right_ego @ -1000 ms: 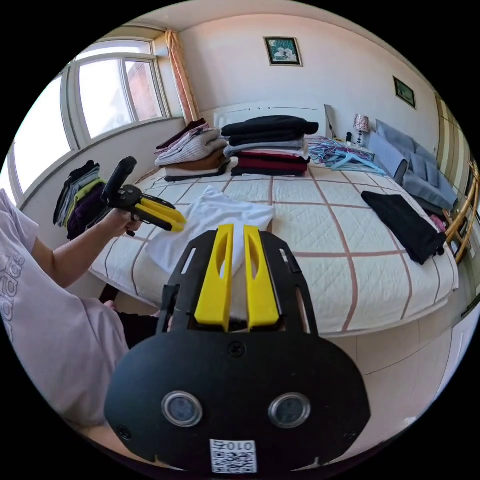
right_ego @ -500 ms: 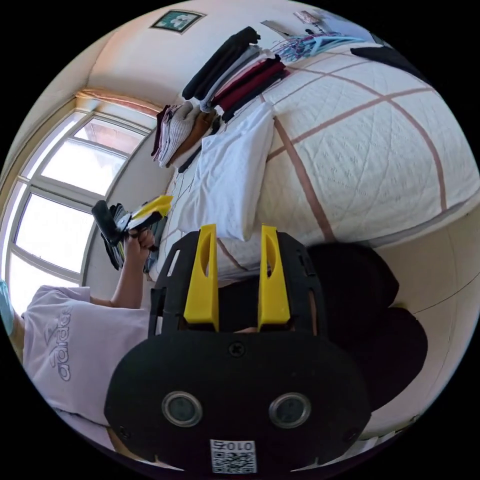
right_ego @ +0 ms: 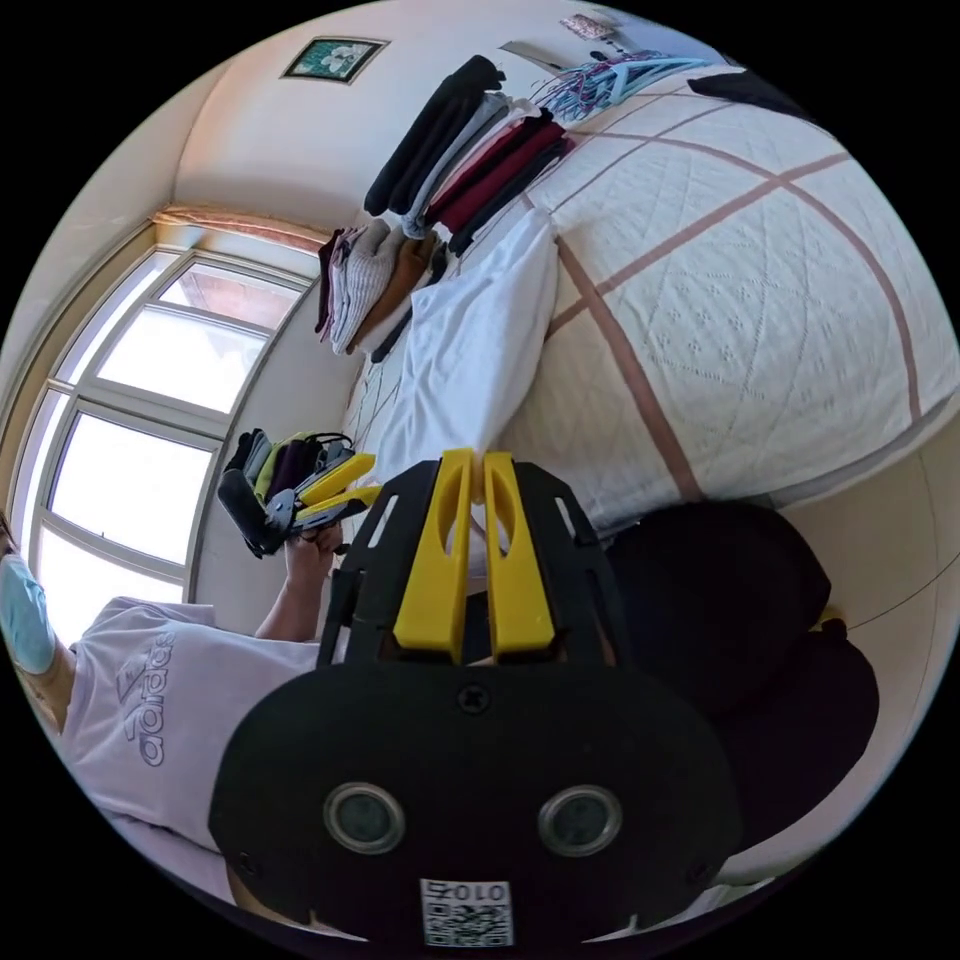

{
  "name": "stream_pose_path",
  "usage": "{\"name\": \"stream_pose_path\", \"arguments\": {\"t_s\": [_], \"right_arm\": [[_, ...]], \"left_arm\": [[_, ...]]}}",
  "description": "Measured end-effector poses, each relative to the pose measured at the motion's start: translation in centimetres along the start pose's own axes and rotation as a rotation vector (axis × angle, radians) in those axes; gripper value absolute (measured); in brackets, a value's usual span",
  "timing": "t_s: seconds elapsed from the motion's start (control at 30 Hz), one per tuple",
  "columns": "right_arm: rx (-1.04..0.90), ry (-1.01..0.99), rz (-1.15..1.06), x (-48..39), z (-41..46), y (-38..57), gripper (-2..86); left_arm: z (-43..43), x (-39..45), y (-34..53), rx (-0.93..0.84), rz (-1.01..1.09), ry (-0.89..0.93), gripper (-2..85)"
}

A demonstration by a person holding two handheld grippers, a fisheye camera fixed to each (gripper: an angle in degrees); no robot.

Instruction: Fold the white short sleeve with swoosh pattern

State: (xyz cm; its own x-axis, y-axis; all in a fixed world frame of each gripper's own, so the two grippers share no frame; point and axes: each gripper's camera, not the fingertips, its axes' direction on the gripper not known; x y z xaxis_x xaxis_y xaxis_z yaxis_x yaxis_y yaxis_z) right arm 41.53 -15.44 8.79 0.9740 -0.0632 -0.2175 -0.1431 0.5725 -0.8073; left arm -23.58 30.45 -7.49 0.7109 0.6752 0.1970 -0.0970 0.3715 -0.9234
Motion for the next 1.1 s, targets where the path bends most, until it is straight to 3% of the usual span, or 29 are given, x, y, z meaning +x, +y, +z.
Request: {"name": "stream_pose_path", "arguments": {"t_s": [0.13,0.27,0.37,0.53,0.8,1.0,1.1], "right_arm": [[-0.012,0.059,-0.052,-1.2,-1.2,-1.9,4.0],[-0.039,0.060,-0.068,-1.3,-2.3,-3.6,4.1],[-0.060,0.080,-0.077,-1.5,-2.8,-4.8,4.1],[-0.070,0.067,-0.084,-1.3,-3.5,-6.2,4.1],[-0.057,0.059,-0.083,0.2,-6.0,-8.9,4.5],[-0.093,0.145,0.034,4.1,-6.5,-7.7,9.3],[-0.099,0.070,0.077,5.1,-6.3,-4.3,9.9]], "left_arm": [[1.7,0.8,0.5,-0.002,-0.034,0.170,14.1],[2.6,6.0,1.4,-0.015,0.106,-0.149,13.9],[3.7,8.9,2.3,-0.021,0.204,-0.189,13.4],[4.2,13.3,4.0,0.068,0.377,-0.444,11.4],[6.5,17.3,5.0,0.088,0.647,-0.480,4.6],[5.9,15.7,2.9,-0.006,0.610,-0.319,2.0],[4.0,13.8,1.9,-0.003,0.562,-0.267,1.5]]}}
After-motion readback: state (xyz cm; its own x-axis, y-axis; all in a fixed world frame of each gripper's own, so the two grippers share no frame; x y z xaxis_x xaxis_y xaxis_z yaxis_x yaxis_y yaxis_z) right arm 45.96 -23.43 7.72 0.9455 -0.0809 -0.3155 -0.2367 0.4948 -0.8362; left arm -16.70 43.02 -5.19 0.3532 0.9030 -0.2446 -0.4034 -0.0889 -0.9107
